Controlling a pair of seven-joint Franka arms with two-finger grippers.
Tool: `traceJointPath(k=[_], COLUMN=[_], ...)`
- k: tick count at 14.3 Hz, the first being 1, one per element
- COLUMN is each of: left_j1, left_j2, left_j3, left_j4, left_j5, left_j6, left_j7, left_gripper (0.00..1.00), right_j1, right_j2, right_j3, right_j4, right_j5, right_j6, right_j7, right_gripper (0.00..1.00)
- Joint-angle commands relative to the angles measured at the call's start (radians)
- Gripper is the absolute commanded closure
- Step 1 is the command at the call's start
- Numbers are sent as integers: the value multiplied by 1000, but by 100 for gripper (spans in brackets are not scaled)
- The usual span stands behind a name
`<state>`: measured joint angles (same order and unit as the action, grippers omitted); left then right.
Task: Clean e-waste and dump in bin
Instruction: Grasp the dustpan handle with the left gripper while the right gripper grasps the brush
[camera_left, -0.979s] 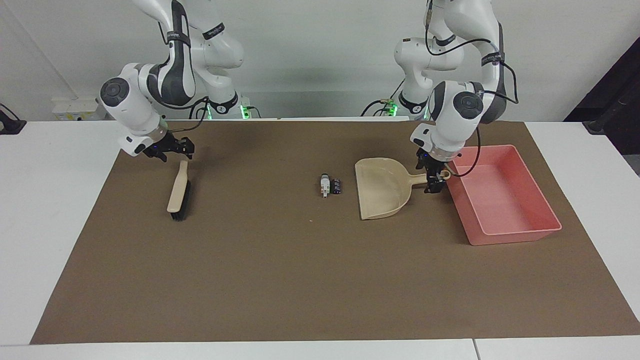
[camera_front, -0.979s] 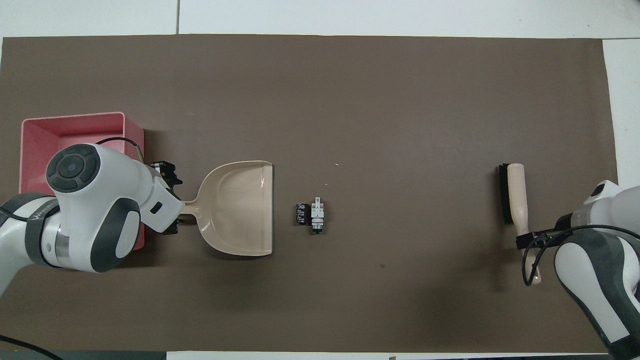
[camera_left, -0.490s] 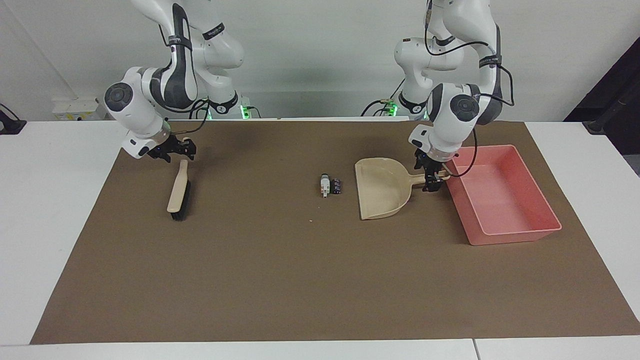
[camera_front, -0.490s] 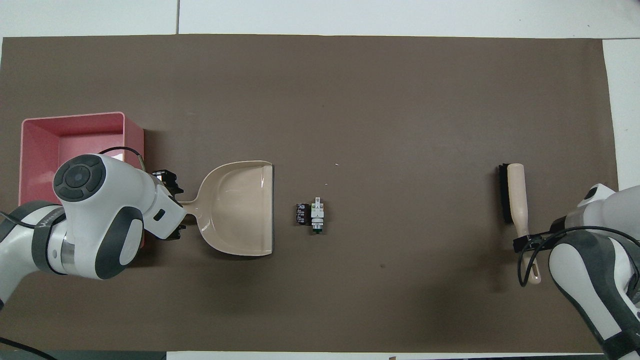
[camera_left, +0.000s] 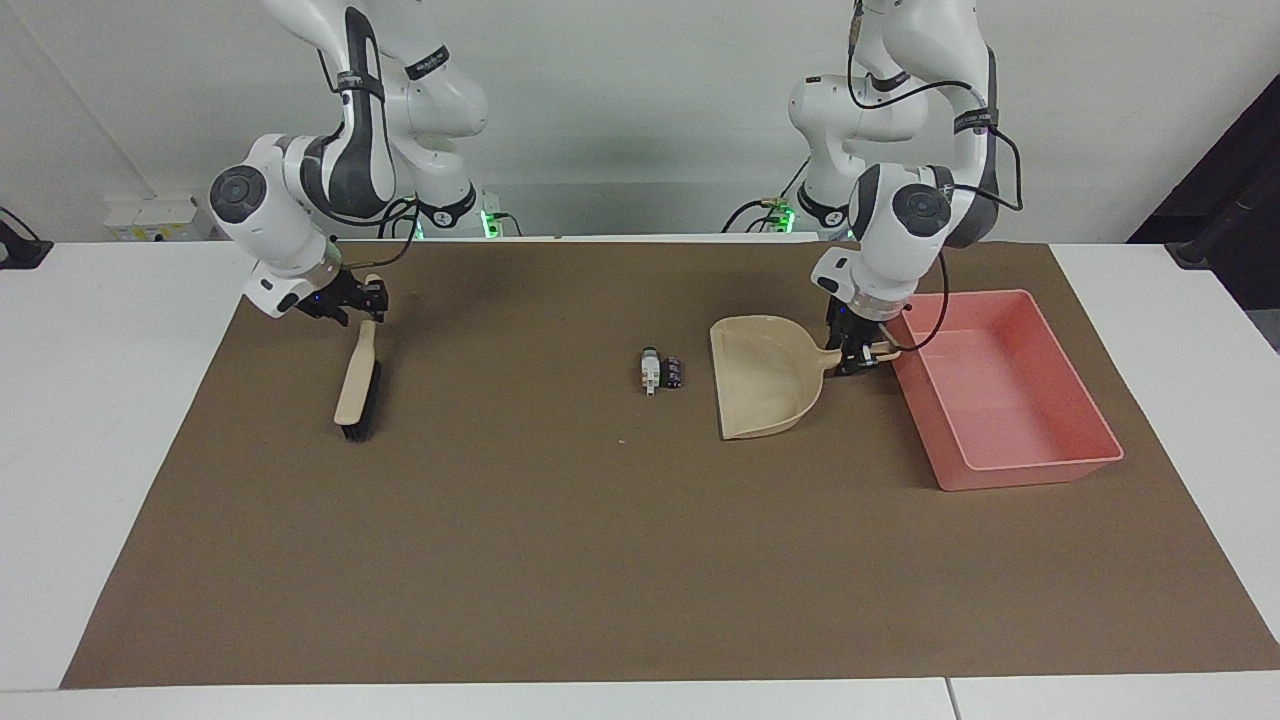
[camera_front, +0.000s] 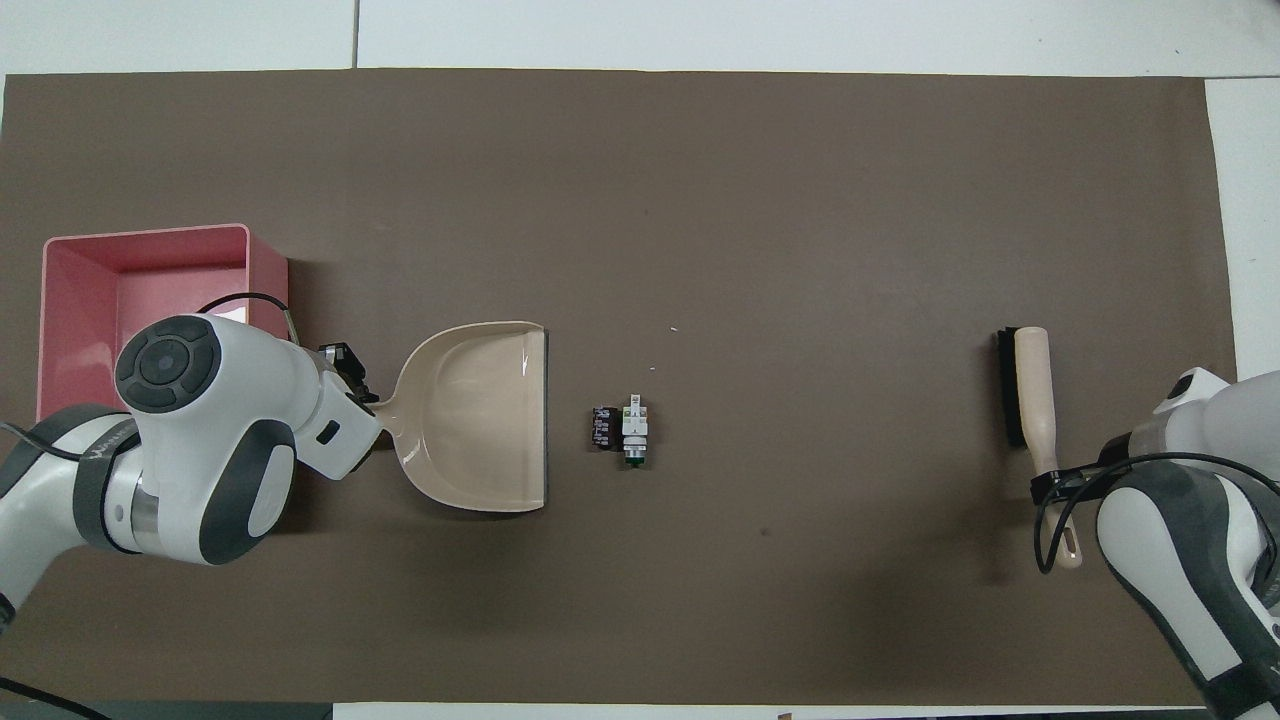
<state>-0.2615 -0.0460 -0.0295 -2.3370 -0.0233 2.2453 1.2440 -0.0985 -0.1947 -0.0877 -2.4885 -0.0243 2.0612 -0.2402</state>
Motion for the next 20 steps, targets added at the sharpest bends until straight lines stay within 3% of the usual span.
traceJointPath(k=[1, 3, 8, 12, 16, 18, 20], left_j1=[-18, -16, -16, -48, -94, -105, -113], left_j2=[-31, -29, -17, -14, -14, 3, 24], left_j3=[10, 11, 13, 10, 10, 10, 10], left_j4=[-35, -25, 70, 100, 97, 103, 117], left_j5=[5, 5, 16, 192, 201, 200, 200], left_j6=[17, 4, -120, -164, -145, -154, -161], left_j7=[-15, -12, -12, -17, -35, -57, -78], left_gripper=[93, 100, 100, 100, 100, 100, 100], right_j1=[-1, -1, -1, -1, -3, -1, 0], right_j2=[-3, -3, -5, 0, 1, 1, 1], right_j3=[5, 5, 5, 5, 5, 5, 5], right_j4=[-15, -16, -27, -26, -24, -24, -24], right_j5=[14, 14, 14, 14, 14, 14, 14], right_j6=[20, 20, 24, 22, 22, 20, 20], right_j7=[15, 15, 13, 7, 7, 10, 13], right_gripper=[40, 40, 41, 42, 49, 56, 69])
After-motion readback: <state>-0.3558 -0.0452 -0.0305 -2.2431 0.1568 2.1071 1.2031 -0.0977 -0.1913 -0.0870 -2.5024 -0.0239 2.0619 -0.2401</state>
